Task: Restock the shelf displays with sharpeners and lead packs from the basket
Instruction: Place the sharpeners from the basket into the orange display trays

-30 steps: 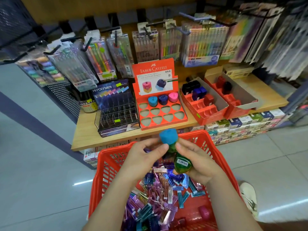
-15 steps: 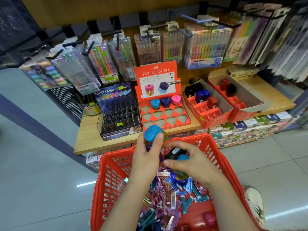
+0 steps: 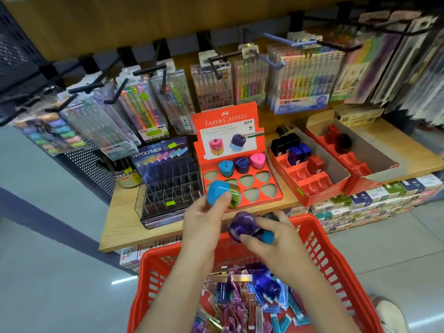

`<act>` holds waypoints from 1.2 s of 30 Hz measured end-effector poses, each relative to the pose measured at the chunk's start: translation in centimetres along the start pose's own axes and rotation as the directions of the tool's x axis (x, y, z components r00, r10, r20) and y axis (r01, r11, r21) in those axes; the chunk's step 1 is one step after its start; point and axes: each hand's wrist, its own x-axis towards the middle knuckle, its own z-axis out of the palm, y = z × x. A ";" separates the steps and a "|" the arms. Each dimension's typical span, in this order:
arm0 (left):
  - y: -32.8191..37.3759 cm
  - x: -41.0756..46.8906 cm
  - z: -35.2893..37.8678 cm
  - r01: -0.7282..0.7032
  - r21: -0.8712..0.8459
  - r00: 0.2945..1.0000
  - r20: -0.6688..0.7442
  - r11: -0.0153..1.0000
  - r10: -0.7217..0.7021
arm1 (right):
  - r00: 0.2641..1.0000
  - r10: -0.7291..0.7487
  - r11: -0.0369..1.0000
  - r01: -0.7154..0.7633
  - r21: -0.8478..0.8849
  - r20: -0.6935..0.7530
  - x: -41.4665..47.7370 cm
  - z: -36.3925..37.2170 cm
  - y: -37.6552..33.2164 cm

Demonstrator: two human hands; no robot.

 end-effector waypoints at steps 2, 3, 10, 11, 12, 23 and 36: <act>0.1 2.9 -0.1 -0.061 0.120 0.996 -0.060 0.991 0.068 | 0.999 0.046 0.999 -0.045 0.010 -0.014 1.3 -0.7 0.8; 0.1 4.3 0.0 -0.085 0.210 0.992 -0.078 0.974 0.103 | 0.998 0.068 0.997 -0.068 0.035 -0.013 2.1 -1.1 1.2; -2.3 11.9 1.6 -0.177 0.772 0.971 0.036 0.610 0.237 | 0.989 0.148 0.936 -0.136 0.324 -0.011 5.5 -3.0 4.6; -2.7 12.5 1.9 -0.185 0.819 0.966 0.051 0.543 0.253 | 0.987 0.163 0.916 -0.150 0.373 -0.003 5.5 -3.0 4.9; -3.1 13.0 2.2 -0.194 0.856 0.959 0.063 0.479 0.275 | 0.985 0.174 0.896 -0.159 0.415 0.001 5.5 -3.1 5.2; -4.3 15.1 3.6 -0.196 0.979 0.932 0.204 -0.056 0.299 | 0.976 0.218 0.798 -0.187 0.573 0.014 5.6 -2.6 5.4; -1.3 6.7 5.2 -0.061 0.630 0.956 0.261 0.774 -0.137 | 0.972 0.234 0.689 -0.193 0.698 0.037 5.8 -3.2 4.0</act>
